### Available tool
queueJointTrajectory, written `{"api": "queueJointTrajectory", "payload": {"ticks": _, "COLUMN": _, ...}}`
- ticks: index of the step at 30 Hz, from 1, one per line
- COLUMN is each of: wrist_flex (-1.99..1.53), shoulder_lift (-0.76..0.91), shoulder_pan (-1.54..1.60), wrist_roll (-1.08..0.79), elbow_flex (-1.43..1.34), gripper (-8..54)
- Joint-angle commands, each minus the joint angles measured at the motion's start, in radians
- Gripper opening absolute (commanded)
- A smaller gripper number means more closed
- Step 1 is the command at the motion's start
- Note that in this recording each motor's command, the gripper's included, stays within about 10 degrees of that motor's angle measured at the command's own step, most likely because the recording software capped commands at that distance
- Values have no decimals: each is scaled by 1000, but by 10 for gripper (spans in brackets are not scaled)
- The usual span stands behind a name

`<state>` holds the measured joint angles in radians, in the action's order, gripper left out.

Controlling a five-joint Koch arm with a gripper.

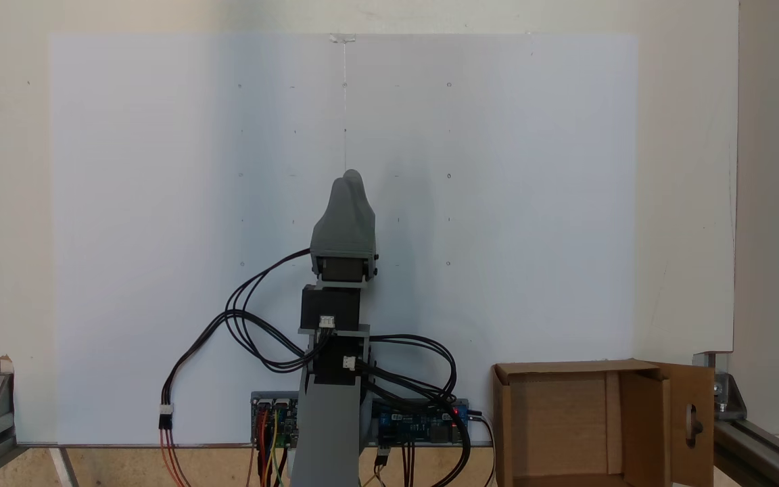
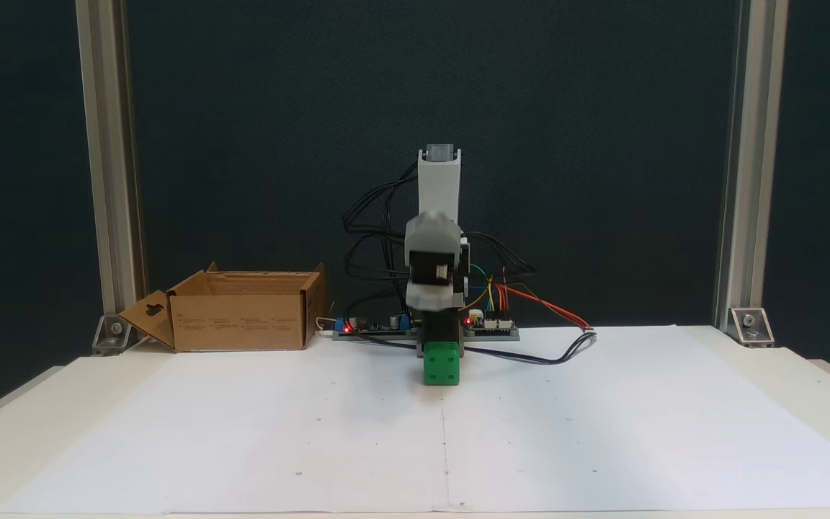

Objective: Grasp a green dice and put it in the bin.

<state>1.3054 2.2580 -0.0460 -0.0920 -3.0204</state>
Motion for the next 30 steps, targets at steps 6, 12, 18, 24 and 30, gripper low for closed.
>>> {"api": "queueJointTrajectory", "payload": {"ticks": 6, "wrist_flex": -425, "shoulder_lift": 109, "shoulder_pan": -5, "wrist_roll": -35, "elbow_flex": 305, "gripper": 432}}
{"api": "queueJointTrajectory", "payload": {"ticks": 12, "wrist_flex": -823, "shoulder_lift": 112, "shoulder_pan": -6, "wrist_roll": -34, "elbow_flex": 518, "gripper": 433}}
{"api": "queueJointTrajectory", "payload": {"ticks": 18, "wrist_flex": -1250, "shoulder_lift": 112, "shoulder_pan": -6, "wrist_roll": -17, "elbow_flex": 704, "gripper": 432}}
{"api": "queueJointTrajectory", "payload": {"ticks": 24, "wrist_flex": -1639, "shoulder_lift": 112, "shoulder_pan": -6, "wrist_roll": 40, "elbow_flex": 893, "gripper": 432}}
{"api": "queueJointTrajectory", "payload": {"ticks": 30, "wrist_flex": -2020, "shoulder_lift": 106, "shoulder_pan": 17, "wrist_roll": 120, "elbow_flex": 1063, "gripper": 432}}
